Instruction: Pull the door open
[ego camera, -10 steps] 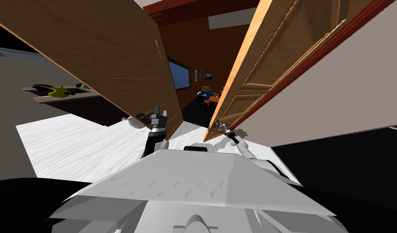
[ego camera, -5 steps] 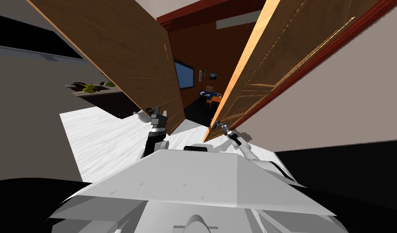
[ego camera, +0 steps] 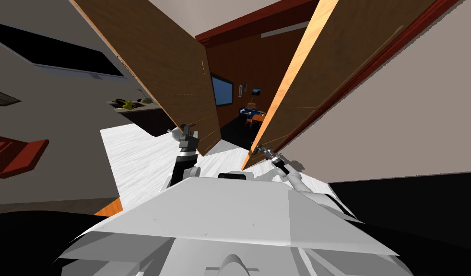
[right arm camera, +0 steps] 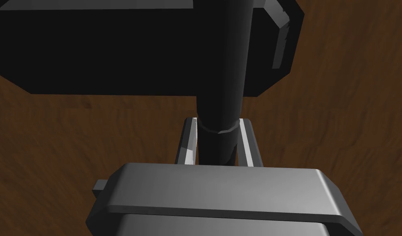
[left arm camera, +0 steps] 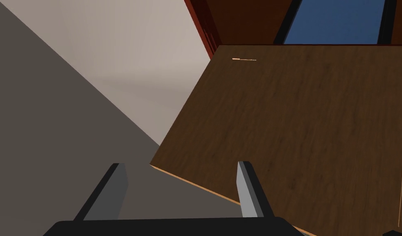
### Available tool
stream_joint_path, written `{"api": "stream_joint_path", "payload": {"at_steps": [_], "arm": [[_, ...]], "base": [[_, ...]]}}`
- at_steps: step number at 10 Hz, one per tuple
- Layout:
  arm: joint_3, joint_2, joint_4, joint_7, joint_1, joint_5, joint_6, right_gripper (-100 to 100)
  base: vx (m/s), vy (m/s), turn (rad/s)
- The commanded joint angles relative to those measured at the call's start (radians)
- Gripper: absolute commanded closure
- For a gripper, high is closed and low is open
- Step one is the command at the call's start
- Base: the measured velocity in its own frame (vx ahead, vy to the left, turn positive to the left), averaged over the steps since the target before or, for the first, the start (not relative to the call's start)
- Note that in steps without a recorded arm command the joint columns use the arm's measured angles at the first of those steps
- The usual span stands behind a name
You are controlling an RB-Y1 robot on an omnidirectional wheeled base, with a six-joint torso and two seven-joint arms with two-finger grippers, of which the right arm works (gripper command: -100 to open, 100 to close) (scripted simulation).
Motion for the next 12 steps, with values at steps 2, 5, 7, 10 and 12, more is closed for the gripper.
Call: {"api": "stream_joint_path", "payload": {"at_steps": [2,5,7,10,12], "arm": [[0.002,-0.002,0.008,0.000,-0.006,0.001,-0.008,100],[0.006,-0.004,0.024,0.000,-0.016,0.002,-0.023,100],[0.008,-0.006,0.033,-0.001,-0.022,0.003,-0.031,100],[0.011,-0.008,0.044,-0.001,-0.030,0.004,-0.041,100],[0.013,-0.009,0.052,-0.001,-0.035,0.005,-0.048,100]], "base": [[-0.136,-0.114,0.145],[-0.199,-0.155,0.169],[-0.147,-0.134,0.140],[-0.161,-0.131,0.133],[-0.143,-0.141,0.117]]}}
